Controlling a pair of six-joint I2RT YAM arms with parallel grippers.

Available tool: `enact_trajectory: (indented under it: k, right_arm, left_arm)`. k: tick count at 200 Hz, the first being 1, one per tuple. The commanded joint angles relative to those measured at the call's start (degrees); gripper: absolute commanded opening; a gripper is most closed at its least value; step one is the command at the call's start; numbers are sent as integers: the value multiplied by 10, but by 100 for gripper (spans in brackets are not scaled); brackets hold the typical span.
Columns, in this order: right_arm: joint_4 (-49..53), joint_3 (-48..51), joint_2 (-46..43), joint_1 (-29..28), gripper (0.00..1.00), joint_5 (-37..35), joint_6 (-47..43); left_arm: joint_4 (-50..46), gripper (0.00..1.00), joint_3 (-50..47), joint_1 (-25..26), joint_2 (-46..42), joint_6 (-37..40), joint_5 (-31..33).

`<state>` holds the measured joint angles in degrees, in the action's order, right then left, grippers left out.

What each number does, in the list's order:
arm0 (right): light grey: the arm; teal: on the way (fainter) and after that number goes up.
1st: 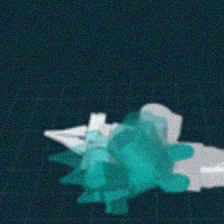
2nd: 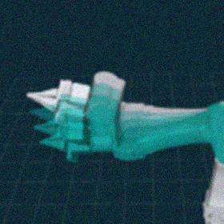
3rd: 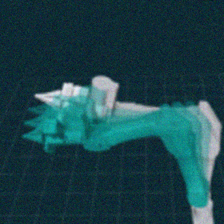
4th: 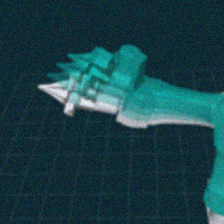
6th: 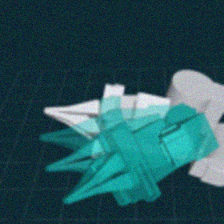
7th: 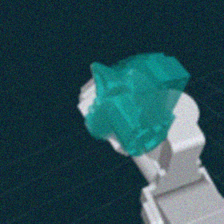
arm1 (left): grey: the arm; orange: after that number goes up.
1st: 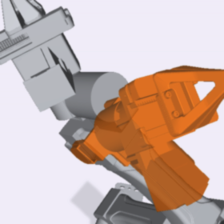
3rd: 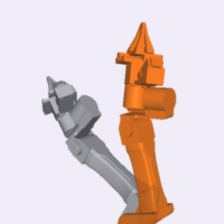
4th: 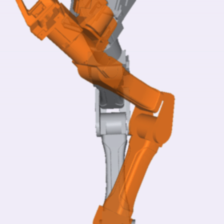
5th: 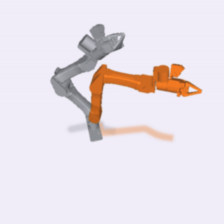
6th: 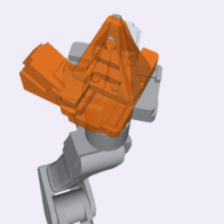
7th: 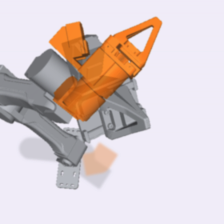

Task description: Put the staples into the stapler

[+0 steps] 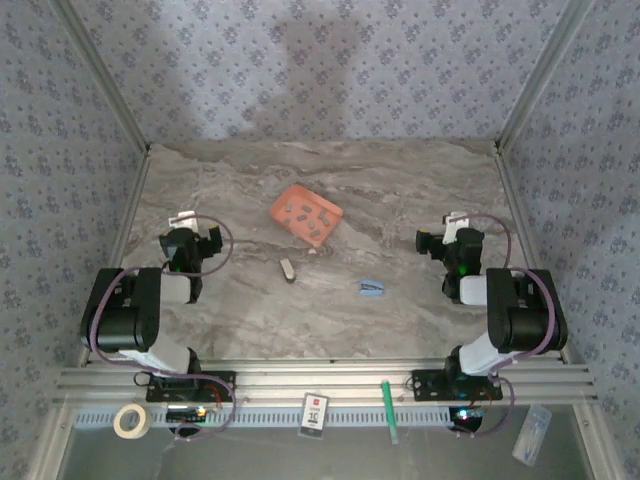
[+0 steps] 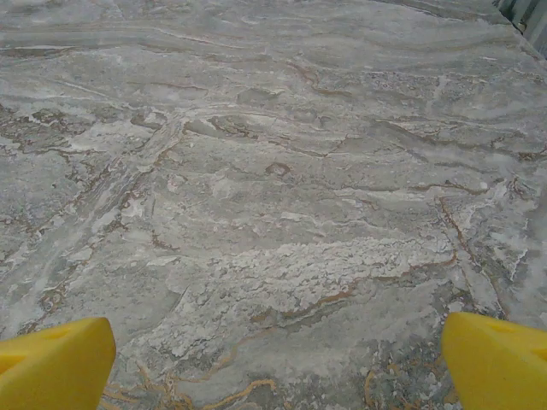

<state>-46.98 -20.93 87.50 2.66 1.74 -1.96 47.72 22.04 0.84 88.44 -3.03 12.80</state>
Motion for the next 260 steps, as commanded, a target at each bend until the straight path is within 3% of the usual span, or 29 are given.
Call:
enact_trajectory:
  k: [1,221,240,260]
  right_arm:
    - [-12,-11,3,2,100,1,10]
    - [-15,-10,4,5,100,5,11]
    - [10,-16,-23,6,100,11,10]
    - [176,-77,-90,6,100,47,-2]
  left_arm:
    - [2,100,9,-2,-7,-1,-9]
    - [7,99,6,-9,-7,-3,-27]
    - [-69,93,33,-4,-40,11,-40]
    - [-228,91,95,13,-98,15,-36]
